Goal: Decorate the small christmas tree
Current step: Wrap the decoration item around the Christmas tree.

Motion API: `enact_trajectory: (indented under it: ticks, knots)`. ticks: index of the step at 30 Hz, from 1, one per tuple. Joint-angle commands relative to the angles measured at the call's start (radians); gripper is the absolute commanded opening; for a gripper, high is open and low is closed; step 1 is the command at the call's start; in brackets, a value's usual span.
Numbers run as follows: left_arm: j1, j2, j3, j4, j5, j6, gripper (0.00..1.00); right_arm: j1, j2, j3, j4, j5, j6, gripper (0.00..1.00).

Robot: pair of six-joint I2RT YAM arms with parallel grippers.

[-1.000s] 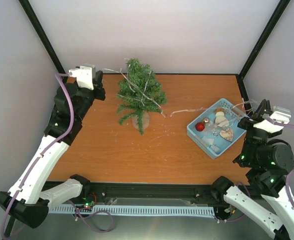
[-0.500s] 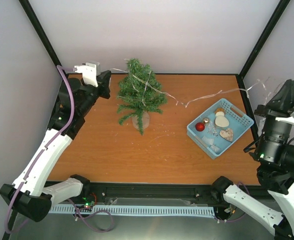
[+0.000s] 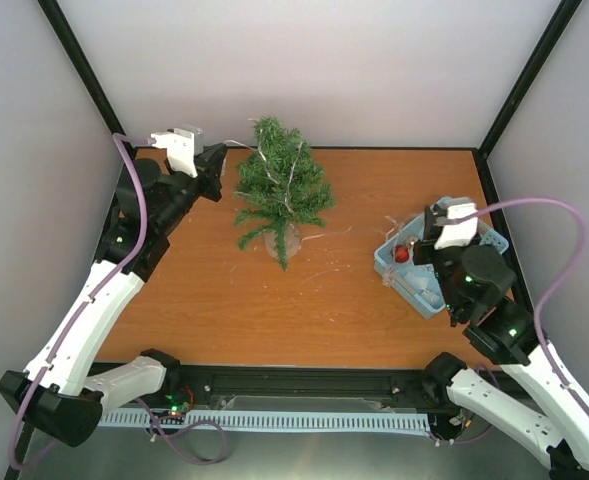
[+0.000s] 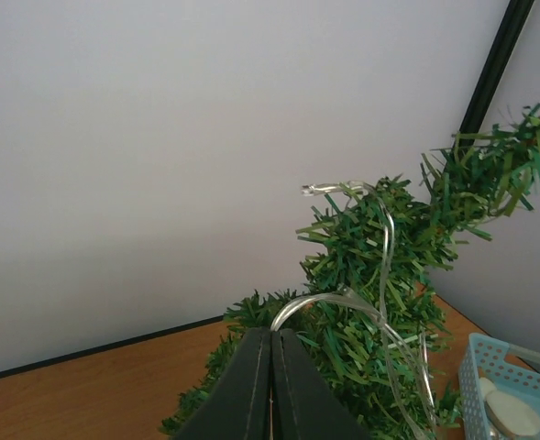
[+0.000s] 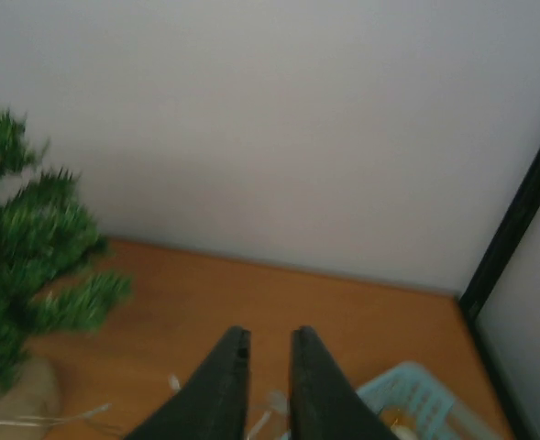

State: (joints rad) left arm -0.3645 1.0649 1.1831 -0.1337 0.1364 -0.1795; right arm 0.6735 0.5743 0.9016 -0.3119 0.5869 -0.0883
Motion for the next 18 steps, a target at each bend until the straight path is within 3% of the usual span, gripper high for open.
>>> enact_trajectory:
  ticks: [1,3,6,13,18]
  knots:
    - [0.009,-0.02,-0.007,0.034,0.041,0.019,0.01,-0.005,0.002,-0.034,-0.166,-0.063,0.156,0.21]
    - [0.009,-0.019,-0.009,0.038,0.051,0.015,0.01,-0.005,0.014,-0.026,-0.174,-0.12,0.128,0.32]
    - [0.009,-0.013,-0.011,0.042,0.061,0.008,0.01,-0.005,0.051,-0.005,-0.135,-0.295,0.057,0.37]
    - [0.009,-0.017,-0.009,0.043,0.065,-0.004,0.01,0.002,0.255,-0.06,0.169,-0.618,0.035,0.37]
    - [0.009,-0.021,-0.009,0.037,0.063,-0.011,0.01,0.099,0.424,-0.142,0.46,-0.592,0.187,0.32]
